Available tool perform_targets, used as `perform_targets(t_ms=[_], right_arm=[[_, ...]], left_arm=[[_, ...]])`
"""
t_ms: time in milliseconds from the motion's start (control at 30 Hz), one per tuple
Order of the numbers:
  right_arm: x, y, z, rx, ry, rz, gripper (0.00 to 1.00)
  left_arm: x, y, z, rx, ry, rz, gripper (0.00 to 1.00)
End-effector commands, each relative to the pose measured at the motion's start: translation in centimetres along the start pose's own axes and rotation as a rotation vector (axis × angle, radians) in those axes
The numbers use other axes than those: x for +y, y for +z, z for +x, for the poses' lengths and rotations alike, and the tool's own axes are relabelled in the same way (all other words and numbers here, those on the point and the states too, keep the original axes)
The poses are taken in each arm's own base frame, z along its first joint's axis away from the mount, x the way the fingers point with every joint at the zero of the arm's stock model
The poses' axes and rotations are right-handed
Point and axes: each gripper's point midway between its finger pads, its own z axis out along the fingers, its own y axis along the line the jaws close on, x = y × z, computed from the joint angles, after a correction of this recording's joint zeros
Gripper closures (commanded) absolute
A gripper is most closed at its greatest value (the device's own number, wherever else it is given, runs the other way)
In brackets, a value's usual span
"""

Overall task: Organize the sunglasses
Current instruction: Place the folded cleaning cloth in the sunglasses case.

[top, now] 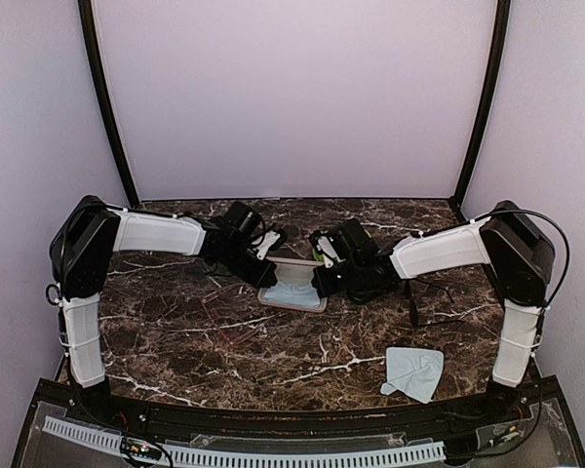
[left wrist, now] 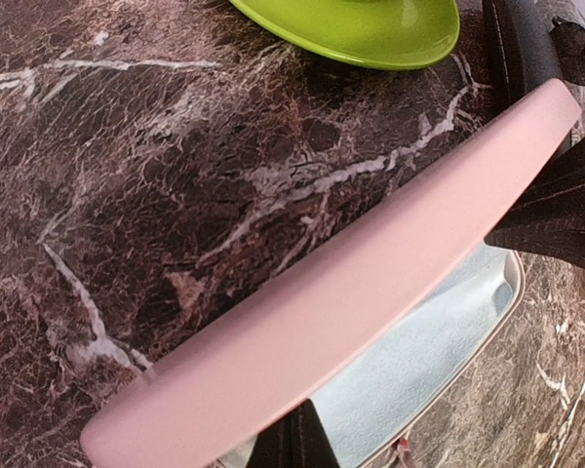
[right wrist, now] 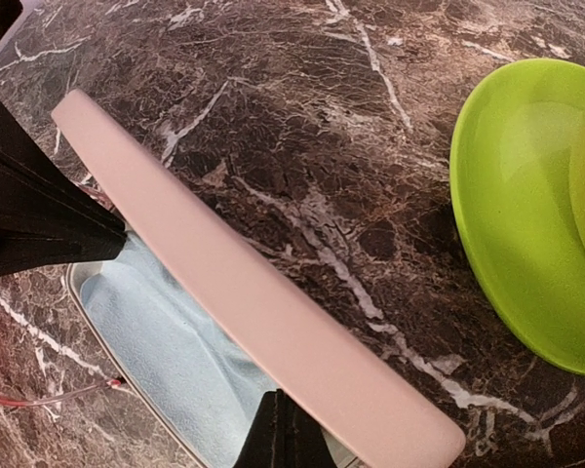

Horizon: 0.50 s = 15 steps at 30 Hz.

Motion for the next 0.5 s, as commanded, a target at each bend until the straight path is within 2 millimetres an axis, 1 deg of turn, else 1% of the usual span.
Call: perform_targets(t_ms=[0,333,467], right_arm=[[0.12,-0.37,-1.24,-0.040,-0.007,-0.011,1.00],[-0.06,-0.27,-1.03,-0.033,-0.010,-0.004,1.00],[-0.09,-0.34,-0.83,-0.025,-0.017,-0.001,0.96]], left_arm=[[-0.16,-0.88,-1.08,-0.029,-0.005,0.014,1.00],[-0.10,-0.96,-1.12,-0.031,-0.002,0.009,1.00],[-0.14,-1.04,-1.05,-0.027,-0.005,0.007,0.94]])
